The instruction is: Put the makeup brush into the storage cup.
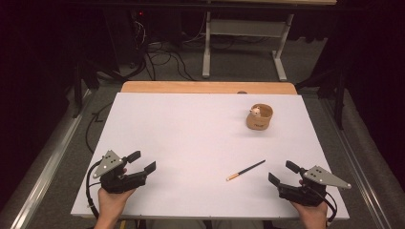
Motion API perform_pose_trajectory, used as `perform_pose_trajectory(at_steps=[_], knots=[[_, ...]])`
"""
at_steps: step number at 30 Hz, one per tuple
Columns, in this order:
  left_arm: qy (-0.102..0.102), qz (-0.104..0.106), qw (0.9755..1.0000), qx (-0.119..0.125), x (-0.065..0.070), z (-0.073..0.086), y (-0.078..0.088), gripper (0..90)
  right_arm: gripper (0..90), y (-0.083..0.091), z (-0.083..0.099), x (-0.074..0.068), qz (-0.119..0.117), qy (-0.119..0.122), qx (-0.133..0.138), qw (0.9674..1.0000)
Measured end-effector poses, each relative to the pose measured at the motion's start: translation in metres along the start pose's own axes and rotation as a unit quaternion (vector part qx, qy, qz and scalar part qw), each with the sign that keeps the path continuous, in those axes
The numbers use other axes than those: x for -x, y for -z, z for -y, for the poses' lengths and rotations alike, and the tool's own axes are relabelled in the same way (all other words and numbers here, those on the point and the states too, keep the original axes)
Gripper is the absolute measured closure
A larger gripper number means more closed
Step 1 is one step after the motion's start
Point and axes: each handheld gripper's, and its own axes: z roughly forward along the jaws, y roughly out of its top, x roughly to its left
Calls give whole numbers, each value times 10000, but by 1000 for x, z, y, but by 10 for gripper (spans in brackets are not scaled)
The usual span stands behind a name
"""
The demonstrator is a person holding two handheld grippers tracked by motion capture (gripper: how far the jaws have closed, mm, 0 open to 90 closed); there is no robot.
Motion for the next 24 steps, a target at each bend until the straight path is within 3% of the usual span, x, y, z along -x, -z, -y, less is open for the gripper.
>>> perform_pose_trajectory(at_steps=[24], knots=[[5, 14, 10000, -22, 0, 1, 0, 272, 203, -1, 0, 0, -30, 14, 5, 10000]])
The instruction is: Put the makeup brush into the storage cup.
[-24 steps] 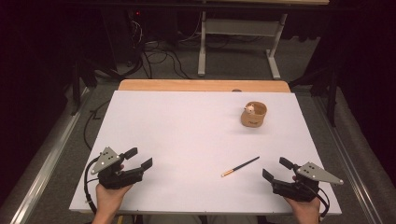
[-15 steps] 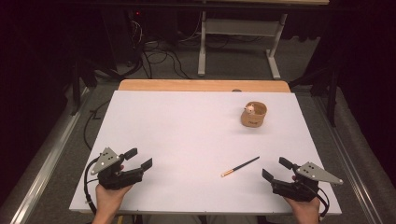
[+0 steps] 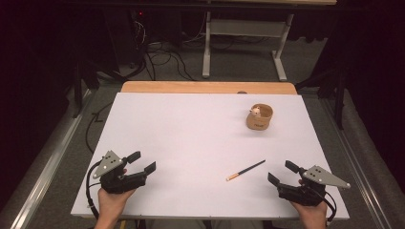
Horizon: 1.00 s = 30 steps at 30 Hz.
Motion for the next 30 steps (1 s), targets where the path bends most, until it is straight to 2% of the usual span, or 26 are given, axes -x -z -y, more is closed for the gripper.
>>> perform_pose_trajectory(at_steps=[15, 30], knots=[[27, 6, 10000, 5, 0, 0, 0, 272, 204, 0, 0, -1, -16, -14, -11, 10000], [23, 7, 10000, -36, 1, 1, -2, 273, 205, -1, -4, 0, -55, -23, 97, 9999]])
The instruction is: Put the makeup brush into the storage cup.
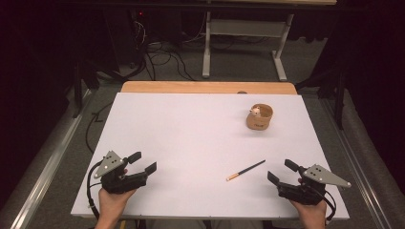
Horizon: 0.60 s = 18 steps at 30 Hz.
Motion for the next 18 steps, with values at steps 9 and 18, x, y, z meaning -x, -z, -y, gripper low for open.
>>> perform_pose_trajectory(at_steps=[9, 18], knots=[[-8, 5, 10000, -28, 0, 0, 0, 273, 205, -2, -6, -3, -25, 80, 79, 9999], [1, -4, 10000, -38, 0, 0, -1, 273, 202, -7, -11, -5, -173, 106, 128, 9997]])
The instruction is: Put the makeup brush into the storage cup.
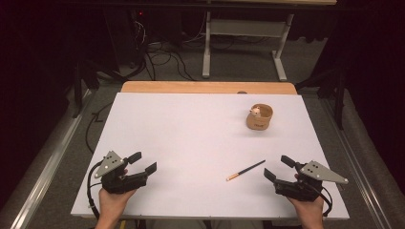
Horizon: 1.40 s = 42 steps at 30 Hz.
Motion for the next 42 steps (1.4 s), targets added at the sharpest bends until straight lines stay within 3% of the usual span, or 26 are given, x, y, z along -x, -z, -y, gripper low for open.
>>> perform_pose_trajectory(at_steps=[6, 13, 28, 42], knots=[[-1, -1, 10000, 7, 0, 0, 1, 273, 201, -5, -5, -2, -146, -18, 113, 9998], [3, 14, 10000, 21, 0, 0, 1, 273, 194, -17, -9, -7, -245, 50, 66, 9997], [19, 5, 10000, 31, 0, 0, 1, 272, 183, -23, -18, -8, -303, -32, 325, 9990], [-1, 6, 10000, 0, 0, 0, 0, 272, 181, -33, -23, -8, -336, -62, 261, 9991]])
